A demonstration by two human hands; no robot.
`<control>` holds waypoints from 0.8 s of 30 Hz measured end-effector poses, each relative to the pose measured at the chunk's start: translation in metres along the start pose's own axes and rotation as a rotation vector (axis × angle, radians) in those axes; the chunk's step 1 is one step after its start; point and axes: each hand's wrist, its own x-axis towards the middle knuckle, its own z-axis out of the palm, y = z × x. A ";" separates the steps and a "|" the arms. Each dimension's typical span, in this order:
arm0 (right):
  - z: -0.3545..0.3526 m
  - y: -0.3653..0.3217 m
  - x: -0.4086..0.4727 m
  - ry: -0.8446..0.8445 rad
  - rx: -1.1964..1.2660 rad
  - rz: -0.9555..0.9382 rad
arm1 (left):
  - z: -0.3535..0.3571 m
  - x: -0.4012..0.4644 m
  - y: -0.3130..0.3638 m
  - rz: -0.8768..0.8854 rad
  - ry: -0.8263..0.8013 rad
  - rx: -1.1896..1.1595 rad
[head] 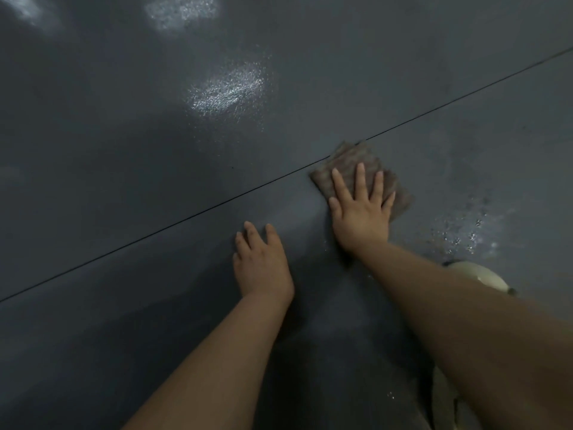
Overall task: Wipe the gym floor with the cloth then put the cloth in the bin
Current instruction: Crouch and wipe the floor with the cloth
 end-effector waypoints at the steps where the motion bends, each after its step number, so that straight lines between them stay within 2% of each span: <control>1: 0.005 -0.008 -0.011 0.005 0.026 0.012 | 0.000 0.001 0.001 0.003 0.001 0.002; 3: 0.014 -0.030 -0.033 -0.037 0.045 -0.027 | 0.001 0.002 0.001 0.008 -0.008 0.006; 5: 0.021 -0.046 -0.043 -0.070 -0.003 -0.147 | 0.001 0.003 0.000 0.011 -0.015 0.021; 9: 0.008 -0.039 -0.008 -0.047 -0.113 -0.351 | -0.002 0.006 0.002 0.012 -0.038 0.064; 11: -0.005 -0.019 0.018 -0.039 -0.100 -0.285 | -0.005 0.005 0.004 0.014 -0.066 0.085; 13: -0.016 0.007 0.034 -0.030 -0.025 -0.090 | -0.009 0.003 0.004 0.018 -0.109 0.081; 15: -0.019 0.029 0.031 -0.017 0.031 0.073 | -0.010 0.003 0.004 0.020 -0.120 0.072; 17: -0.013 0.035 0.014 0.001 0.053 0.145 | -0.011 0.004 0.005 0.019 -0.109 0.078; 21: 0.008 0.004 -0.035 0.011 0.128 0.180 | -0.014 0.005 0.005 0.029 -0.132 0.069; 24: 0.022 -0.024 -0.062 -0.046 0.093 0.032 | -0.013 0.004 0.002 0.028 -0.115 0.070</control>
